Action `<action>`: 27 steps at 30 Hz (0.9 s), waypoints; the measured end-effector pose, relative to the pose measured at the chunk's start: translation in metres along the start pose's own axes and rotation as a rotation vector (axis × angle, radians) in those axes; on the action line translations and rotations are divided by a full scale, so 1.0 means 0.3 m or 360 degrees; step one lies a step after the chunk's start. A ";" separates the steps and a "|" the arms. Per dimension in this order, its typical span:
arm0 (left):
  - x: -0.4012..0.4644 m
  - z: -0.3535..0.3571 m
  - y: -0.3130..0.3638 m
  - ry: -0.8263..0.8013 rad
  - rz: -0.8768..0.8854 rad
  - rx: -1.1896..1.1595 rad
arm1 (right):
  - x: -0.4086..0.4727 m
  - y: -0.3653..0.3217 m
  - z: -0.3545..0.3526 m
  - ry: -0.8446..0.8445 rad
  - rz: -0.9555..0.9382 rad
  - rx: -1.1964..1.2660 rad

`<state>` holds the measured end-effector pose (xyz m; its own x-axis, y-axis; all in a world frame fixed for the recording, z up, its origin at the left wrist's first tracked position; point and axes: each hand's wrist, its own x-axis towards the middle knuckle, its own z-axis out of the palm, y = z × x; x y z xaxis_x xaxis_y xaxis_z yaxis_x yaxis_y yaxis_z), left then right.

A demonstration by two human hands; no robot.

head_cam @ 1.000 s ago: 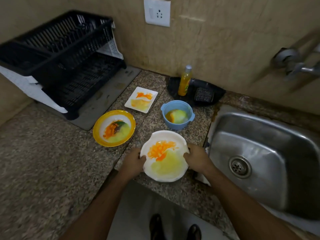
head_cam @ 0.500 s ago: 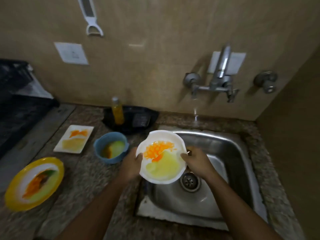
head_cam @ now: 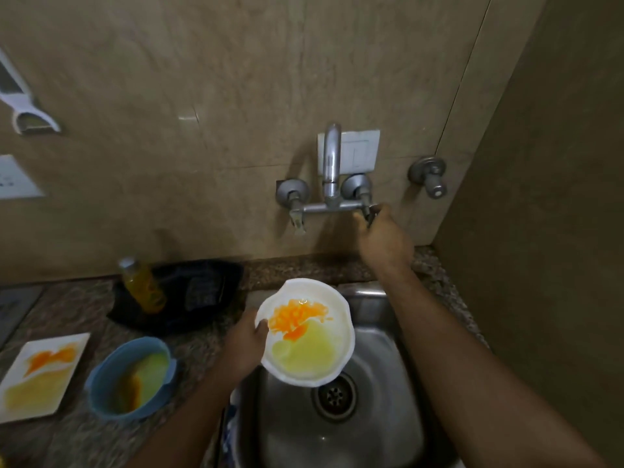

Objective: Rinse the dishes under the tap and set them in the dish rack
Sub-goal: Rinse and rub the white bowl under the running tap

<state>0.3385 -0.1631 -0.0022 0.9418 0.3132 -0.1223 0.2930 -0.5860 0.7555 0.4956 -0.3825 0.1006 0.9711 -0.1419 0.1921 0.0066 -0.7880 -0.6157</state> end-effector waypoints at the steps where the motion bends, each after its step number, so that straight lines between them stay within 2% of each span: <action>1: 0.010 0.004 -0.003 0.0003 0.0007 -0.0010 | 0.012 -0.007 0.005 0.0021 0.0001 -0.0026; 8: 0.070 0.003 0.023 -0.0046 0.0024 -0.0016 | 0.021 -0.007 0.031 0.0114 0.0004 -0.0016; 16: 0.086 0.008 0.064 -0.0036 0.0078 -0.0095 | 0.046 0.009 0.069 0.0048 0.0224 0.0473; 27: 0.096 0.023 0.071 -0.0038 0.0043 -0.0104 | 0.052 0.013 0.081 0.0014 0.0325 0.0700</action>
<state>0.3729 -0.1716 0.0060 0.9531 0.2796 -0.1160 0.2567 -0.5437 0.7991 0.5166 -0.3731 0.0827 0.9610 -0.2738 0.0393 -0.0814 -0.4157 -0.9059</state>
